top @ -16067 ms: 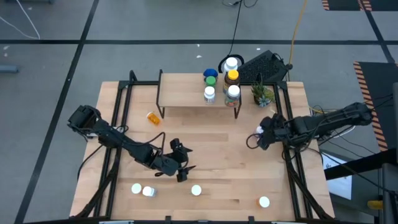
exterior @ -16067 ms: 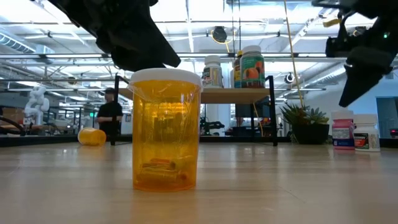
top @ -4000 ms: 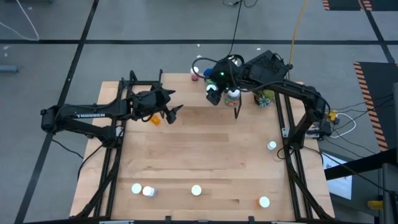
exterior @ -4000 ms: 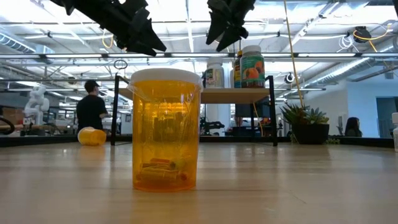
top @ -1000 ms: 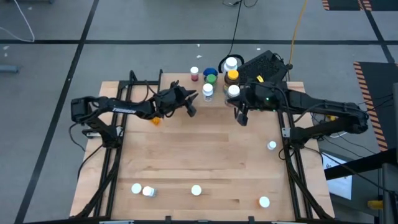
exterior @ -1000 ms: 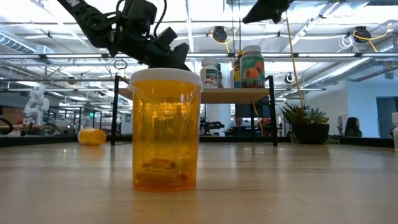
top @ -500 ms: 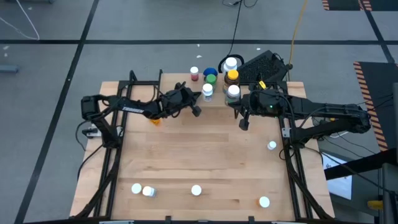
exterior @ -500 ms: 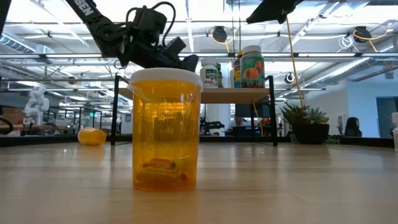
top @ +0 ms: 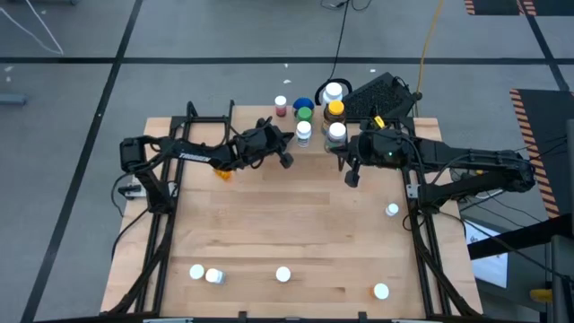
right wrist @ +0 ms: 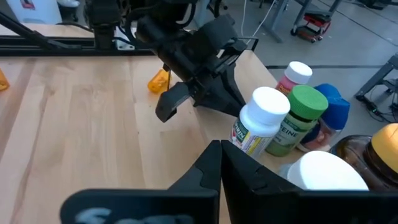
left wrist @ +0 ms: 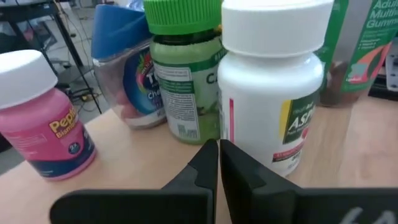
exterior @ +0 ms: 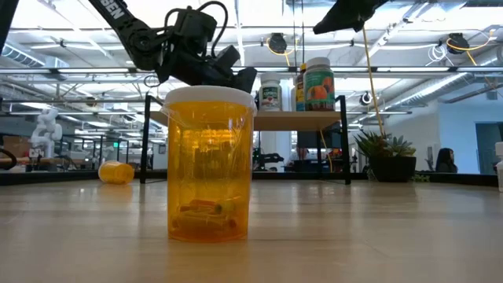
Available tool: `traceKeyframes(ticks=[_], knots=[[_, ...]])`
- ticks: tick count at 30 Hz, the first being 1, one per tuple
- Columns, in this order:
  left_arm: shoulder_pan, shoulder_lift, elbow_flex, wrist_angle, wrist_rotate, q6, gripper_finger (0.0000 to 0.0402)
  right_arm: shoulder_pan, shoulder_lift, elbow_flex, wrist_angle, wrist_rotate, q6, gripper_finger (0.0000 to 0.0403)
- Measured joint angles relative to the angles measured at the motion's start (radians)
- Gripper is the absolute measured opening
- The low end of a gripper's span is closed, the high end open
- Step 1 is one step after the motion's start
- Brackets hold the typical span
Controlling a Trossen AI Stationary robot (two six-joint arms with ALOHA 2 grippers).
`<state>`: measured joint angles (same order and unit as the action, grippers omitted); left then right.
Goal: Pick and place medicine bottles onto shelf by color
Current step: Adjust the white pill bottle on the shelf, then put the white black pill bottle on the shelf
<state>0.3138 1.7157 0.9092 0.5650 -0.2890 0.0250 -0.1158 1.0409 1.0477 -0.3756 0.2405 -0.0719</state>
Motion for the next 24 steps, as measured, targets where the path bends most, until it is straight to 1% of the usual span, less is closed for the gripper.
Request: traceKeyframes(ticks=[4, 8, 12, 14, 16, 18, 21, 24], knots=[[0.0, -0.001, 0.0, -0.02, 0.0, 0.0, 0.0021, 0.0, 0.0, 0.0, 0.0, -0.001, 0.004, 0.0], [-0.002, -0.056, 0.0, -0.11, 0.0, 0.001, 0.0021, 0.008, -0.009, 0.0, -0.006, 0.0, 0.013, 0.0], [-0.02, -0.16, 0.0, -0.296, 0.0, 0.036, 0.0021, 0.046, -0.041, 0.0, -0.044, -0.009, 0.036, 0.0], [-0.042, -0.225, 0.0, -0.378, 0.0, 0.037, 0.0021, 0.076, -0.054, 0.0, -0.108, -0.059, 0.039, 0.0], [-0.076, -0.282, 0.0, -0.438, 0.0, 0.035, 0.0019, 0.109, -0.055, 0.0, -0.178, -0.123, 0.074, 0.0005], [-0.126, -0.32, 0.0, -0.485, 0.0, 0.033, 0.001, 0.148, -0.046, 0.0, -0.247, -0.148, 0.147, 0.0015], [-0.234, -0.345, 0.0, -0.514, 0.0, 0.015, 0.0004, 0.212, -0.034, 0.0, -0.387, -0.117, 0.275, 0.0039], [-0.375, -0.331, -0.012, -0.501, 0.0, -0.009, 0.0009, 0.268, -0.028, 0.0, -0.543, -0.091, 0.426, 0.0071]])
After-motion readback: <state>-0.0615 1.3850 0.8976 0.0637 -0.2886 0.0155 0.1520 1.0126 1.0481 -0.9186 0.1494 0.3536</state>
